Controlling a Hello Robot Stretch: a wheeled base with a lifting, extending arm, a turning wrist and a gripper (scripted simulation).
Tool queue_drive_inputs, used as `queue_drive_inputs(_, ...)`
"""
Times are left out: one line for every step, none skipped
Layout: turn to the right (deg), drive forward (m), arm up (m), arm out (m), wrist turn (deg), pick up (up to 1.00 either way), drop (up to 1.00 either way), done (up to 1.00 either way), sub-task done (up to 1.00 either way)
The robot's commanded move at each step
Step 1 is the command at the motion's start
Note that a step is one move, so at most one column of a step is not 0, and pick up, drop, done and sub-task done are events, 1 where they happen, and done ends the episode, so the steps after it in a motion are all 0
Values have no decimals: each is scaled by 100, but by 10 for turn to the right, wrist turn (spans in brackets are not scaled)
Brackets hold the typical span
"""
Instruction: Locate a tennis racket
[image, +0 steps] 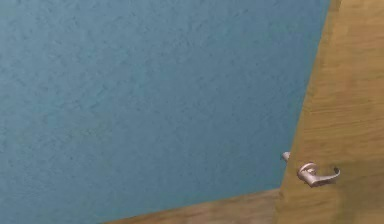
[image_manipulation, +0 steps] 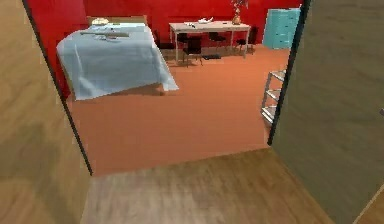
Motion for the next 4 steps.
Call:
queue_drive_inputs(-30,0,0,0,0,0,0,0,0)
queue_drive_inputs(0,10,0,0,0,0,0,0,0)
queue_drive_inputs(450,0,0,0,0,0,0,0,0)
queue_drive_inputs(450,0,0,0,0,0,0,0,0)
